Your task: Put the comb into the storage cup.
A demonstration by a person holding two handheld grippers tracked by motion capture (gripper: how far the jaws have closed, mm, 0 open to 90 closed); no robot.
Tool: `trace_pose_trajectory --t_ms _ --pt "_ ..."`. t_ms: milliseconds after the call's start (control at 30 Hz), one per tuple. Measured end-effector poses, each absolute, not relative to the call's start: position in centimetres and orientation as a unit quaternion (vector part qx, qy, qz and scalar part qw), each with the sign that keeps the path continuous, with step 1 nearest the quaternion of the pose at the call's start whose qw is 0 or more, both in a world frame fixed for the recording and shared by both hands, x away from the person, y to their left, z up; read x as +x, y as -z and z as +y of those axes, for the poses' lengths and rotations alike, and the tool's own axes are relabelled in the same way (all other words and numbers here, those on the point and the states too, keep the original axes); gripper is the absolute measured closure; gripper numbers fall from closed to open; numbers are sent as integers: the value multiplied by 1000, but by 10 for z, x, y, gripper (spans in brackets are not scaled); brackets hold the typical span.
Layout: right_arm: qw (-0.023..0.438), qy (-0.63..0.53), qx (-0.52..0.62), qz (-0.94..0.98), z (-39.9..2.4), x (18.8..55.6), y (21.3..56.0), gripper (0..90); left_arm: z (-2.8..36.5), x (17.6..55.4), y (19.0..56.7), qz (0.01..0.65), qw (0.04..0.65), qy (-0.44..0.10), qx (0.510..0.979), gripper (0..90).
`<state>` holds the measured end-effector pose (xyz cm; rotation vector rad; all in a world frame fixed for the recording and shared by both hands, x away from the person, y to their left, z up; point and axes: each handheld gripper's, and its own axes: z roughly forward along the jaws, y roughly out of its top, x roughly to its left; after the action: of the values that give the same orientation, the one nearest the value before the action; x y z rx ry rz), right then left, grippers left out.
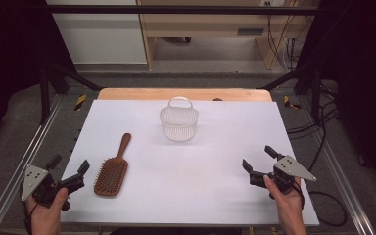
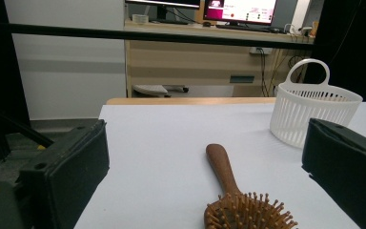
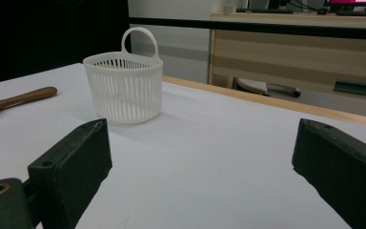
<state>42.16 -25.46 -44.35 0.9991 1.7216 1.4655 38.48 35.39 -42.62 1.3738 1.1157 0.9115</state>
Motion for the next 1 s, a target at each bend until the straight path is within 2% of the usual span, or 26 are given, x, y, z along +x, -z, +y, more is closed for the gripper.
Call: trace_pose_trajectory --t_ms 300,467,500,567,867,967,1000 --pt "332 -564 385 651 -256 421 444 58 354 386 425 481 551 -372 571 32" --pt "332 -560 385 654 -254 421 444 58 349 390 421 500 531 -364 579 49" --pt "333 -560 383 655 -253 421 444 58 348 392 420 502 529 -363 579 95" --pt "333 -560 383 655 -253 421 444 58 347 396 418 503 524 -364 583 98" --pt "333 -558 385 655 -254 421 446 60 330 421 412 468 510 -346 633 238" --pt "332 -559 386 655 -253 420 446 60 326 426 413 470 506 -338 640 246" --pt "333 -558 385 656 -253 421 446 60 324 430 413 474 501 -330 644 284"
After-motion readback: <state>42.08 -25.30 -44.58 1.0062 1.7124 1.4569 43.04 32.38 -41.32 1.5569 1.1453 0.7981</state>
